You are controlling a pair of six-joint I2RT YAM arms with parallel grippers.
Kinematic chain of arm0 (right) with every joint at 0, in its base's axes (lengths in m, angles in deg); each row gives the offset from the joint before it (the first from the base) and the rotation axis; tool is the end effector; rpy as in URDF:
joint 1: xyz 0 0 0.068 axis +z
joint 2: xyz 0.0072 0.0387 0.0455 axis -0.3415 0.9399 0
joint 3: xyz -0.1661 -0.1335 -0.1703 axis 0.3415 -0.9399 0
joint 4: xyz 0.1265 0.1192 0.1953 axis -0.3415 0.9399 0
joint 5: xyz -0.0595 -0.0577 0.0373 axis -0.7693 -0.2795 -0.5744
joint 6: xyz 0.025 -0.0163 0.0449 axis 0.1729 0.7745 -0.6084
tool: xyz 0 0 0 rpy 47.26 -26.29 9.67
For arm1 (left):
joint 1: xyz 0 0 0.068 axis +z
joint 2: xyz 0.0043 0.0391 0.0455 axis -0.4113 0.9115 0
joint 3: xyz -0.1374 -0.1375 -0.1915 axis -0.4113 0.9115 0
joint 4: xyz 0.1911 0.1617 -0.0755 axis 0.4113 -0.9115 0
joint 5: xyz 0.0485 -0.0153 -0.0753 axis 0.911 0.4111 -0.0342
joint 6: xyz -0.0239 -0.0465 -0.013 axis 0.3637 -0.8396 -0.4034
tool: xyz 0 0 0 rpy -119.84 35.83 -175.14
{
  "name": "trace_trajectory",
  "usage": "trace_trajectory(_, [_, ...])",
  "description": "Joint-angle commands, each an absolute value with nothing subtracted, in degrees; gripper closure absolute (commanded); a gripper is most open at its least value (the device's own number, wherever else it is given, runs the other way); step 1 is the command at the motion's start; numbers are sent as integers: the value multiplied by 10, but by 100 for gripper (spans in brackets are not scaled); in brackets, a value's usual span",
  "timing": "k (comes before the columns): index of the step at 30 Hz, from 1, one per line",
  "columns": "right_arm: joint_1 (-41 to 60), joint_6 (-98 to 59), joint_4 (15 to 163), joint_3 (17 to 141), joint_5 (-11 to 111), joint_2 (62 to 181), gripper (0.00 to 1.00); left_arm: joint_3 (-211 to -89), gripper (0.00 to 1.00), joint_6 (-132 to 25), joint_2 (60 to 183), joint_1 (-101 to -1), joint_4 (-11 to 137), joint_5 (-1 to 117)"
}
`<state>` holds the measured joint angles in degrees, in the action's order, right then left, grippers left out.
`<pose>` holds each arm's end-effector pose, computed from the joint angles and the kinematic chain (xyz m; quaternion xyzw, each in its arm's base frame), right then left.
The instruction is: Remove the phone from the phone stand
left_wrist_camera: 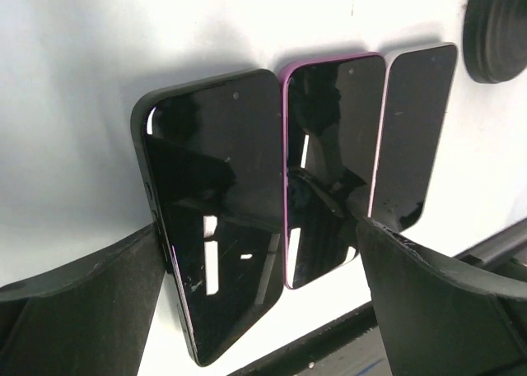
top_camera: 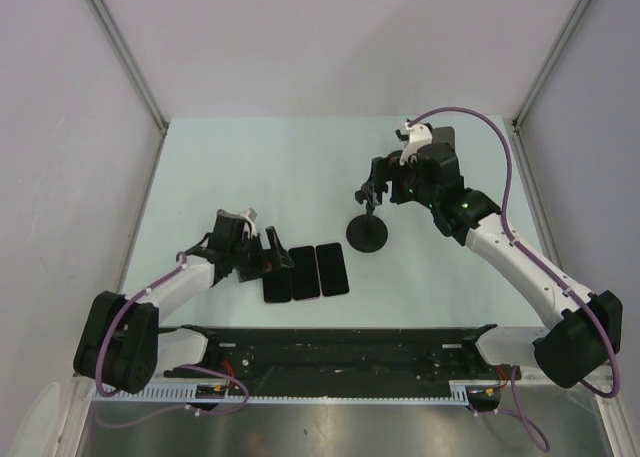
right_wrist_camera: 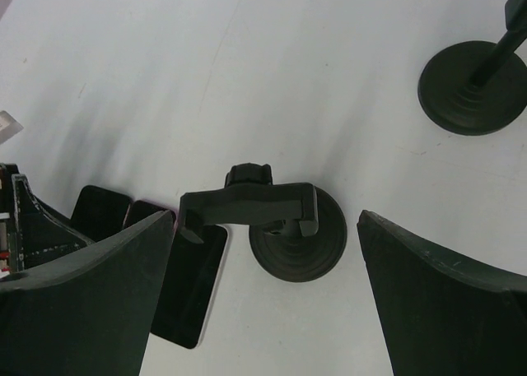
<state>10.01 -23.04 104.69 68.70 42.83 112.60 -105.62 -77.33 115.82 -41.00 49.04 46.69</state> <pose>0.2519 0.1460 0.3515 -0.1448 0.8238 0.1958 0.5119 0.2024 -0.0732 0.1576 -0.0990 0.9312 -0.2813 0.2094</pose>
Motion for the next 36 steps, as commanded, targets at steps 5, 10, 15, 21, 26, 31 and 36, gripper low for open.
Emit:
trace_trajectory(5, [99, -179, 1087, 708, 421, 1116, 0, -1096, 0, -745, 1165, -432, 390, 554])
trace_trajectory(10, [100, -163, 1089, 709, 421, 1113, 0, -1112, 0, -735, 1164, -439, 375, 564])
trace_trajectory(15, [99, -146, 1101, 715, 421, 1111, 3, -1134, 0, -730, 1132, -443, 368, 565])
trace_trajectory(21, [98, -106, 1121, 720, 399, 1129, 16, -1198, 0, -700, 1065, -443, 353, 575])
trace_trajectory(26, [91, -73, 1110, 730, 435, 1152, 27, -1248, 0, -648, 1013, -443, 354, 591])
trace_trajectory(31, [75, -57, 1103, 752, 480, 1196, 47, -1266, 0, -601, 963, -443, 354, 614])
trace_trajectory(36, [73, -45, 1106, 778, 487, 1230, 61, -1257, 0, -563, 923, -443, 355, 660])
